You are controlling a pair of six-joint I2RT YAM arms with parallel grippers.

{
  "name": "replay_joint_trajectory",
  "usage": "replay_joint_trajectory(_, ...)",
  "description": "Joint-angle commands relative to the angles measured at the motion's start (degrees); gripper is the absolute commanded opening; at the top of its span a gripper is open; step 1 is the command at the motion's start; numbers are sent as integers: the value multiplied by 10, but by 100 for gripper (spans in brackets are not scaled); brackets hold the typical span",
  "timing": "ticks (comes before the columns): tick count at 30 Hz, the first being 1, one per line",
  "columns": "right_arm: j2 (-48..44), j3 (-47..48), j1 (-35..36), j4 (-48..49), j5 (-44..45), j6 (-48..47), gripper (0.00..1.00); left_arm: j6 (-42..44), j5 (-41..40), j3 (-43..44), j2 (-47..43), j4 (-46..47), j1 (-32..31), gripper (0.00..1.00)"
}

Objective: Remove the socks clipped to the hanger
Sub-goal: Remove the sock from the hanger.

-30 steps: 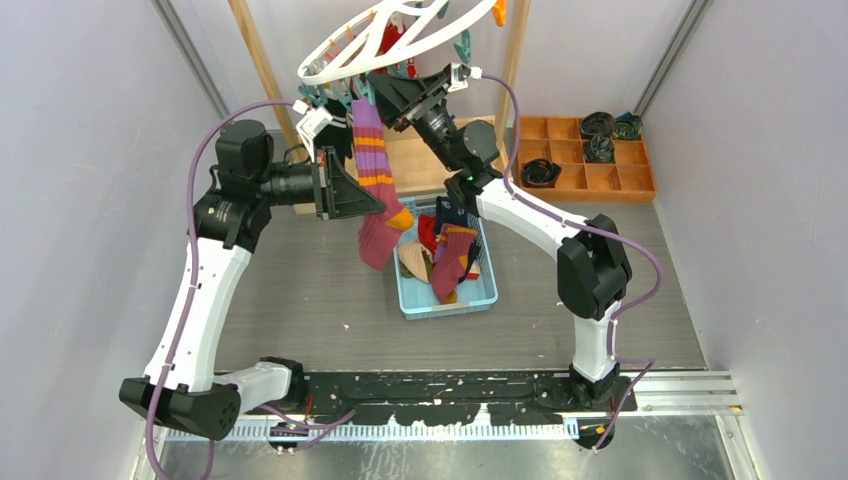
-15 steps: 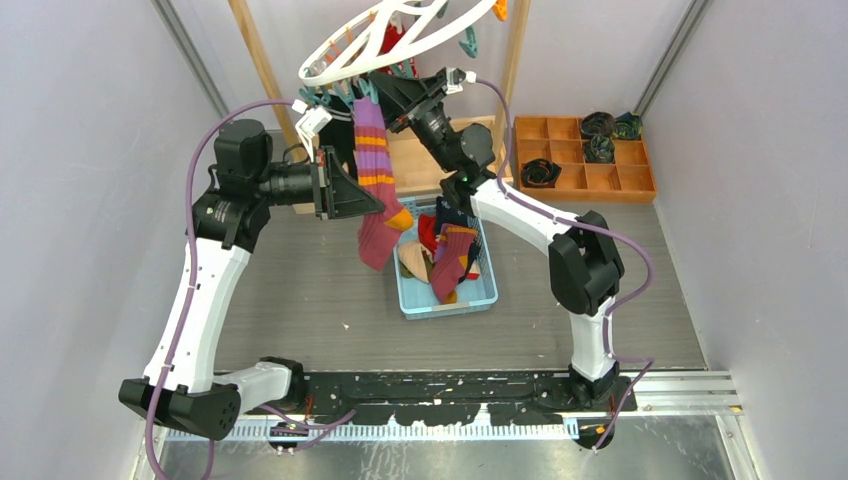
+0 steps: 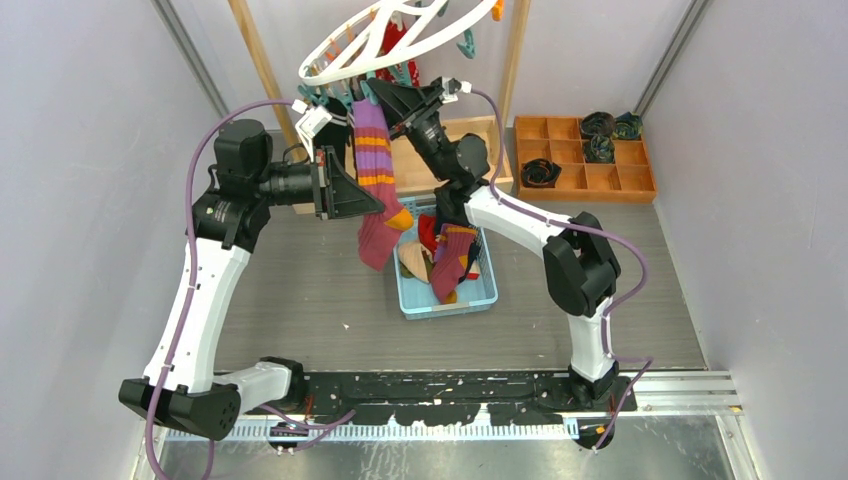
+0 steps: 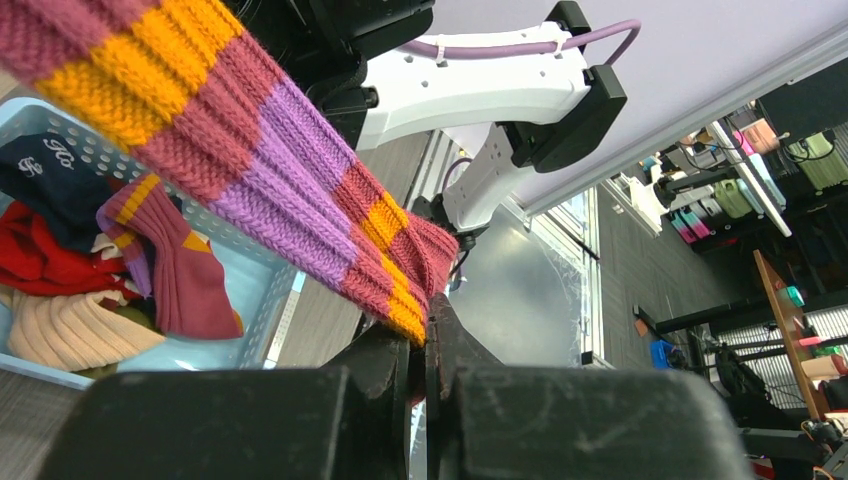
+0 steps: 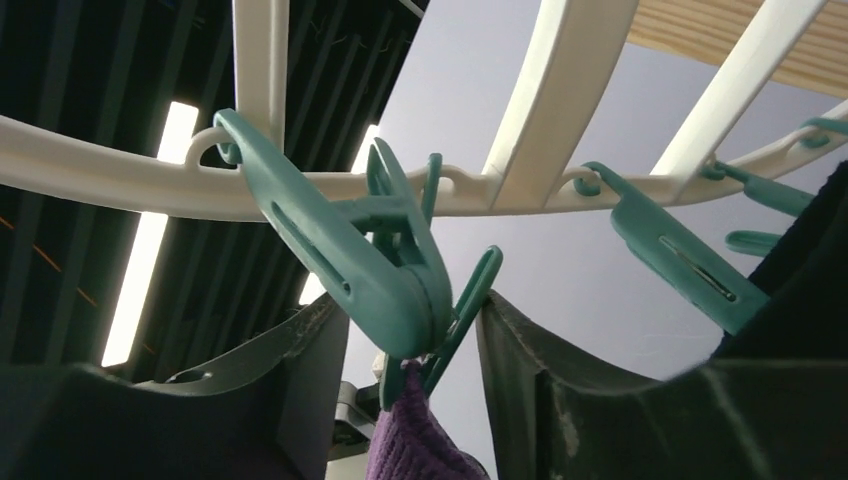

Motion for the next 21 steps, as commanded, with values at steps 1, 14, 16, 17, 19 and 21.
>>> replay_joint_trajectory(1, 1, 8, 1, 61, 34, 8, 53, -6, 32, 19, -21, -4, -5, 0)
replay_joint_trajectory(14, 20, 49, 1, 50, 44, 16, 42, -1, 31, 12, -26, -8, -5, 0)
replay_joint_trajectory(16, 24, 56, 1, 50, 46, 18, 42, -2, 31, 11, -26, -9, -5, 0)
replay_joint_trajectory(17, 27, 60, 2, 48, 46, 18, 40, -1, 32, 12, -27, -10, -5, 0)
replay_joint_trajectory(19, 31, 68, 0, 45, 47, 20, 38, -1, 32, 11, -28, -11, -5, 0)
replay_joint_trajectory(21, 34, 75, 0, 40, 47, 20, 35, -1, 33, 10, -29, -12, -5, 0)
